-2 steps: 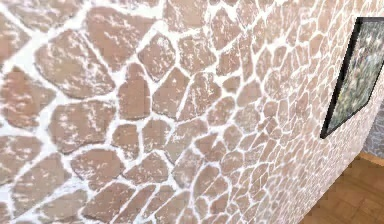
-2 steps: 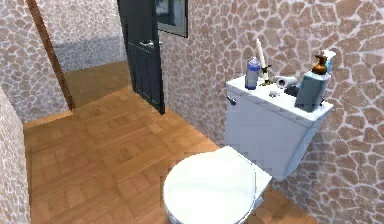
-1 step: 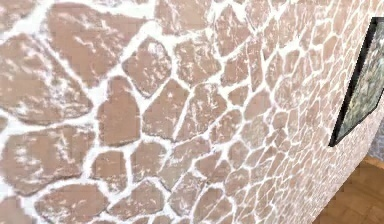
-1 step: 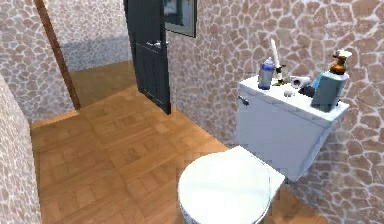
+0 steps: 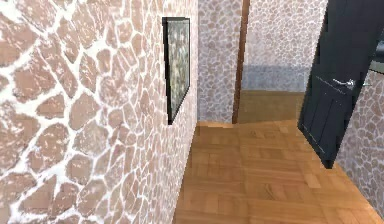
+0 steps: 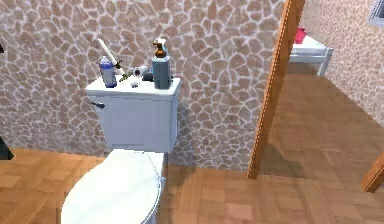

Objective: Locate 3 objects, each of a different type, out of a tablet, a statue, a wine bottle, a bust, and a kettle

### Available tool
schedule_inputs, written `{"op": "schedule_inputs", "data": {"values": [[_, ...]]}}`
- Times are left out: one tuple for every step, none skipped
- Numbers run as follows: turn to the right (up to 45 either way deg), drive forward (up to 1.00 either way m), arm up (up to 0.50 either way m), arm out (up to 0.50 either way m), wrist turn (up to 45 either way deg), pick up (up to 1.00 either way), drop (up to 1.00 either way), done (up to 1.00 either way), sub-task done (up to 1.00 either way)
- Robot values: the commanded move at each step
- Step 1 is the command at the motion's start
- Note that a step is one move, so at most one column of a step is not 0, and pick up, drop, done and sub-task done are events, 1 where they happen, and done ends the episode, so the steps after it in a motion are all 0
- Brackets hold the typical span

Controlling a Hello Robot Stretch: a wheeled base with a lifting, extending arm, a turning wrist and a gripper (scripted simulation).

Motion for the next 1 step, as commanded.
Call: {"op": "schedule_inputs", "data": {"values": [[15.0, 0.0, 0.0, 0.0, 0.0, 0.0, 0.0, 0.0, 0.0]]}}
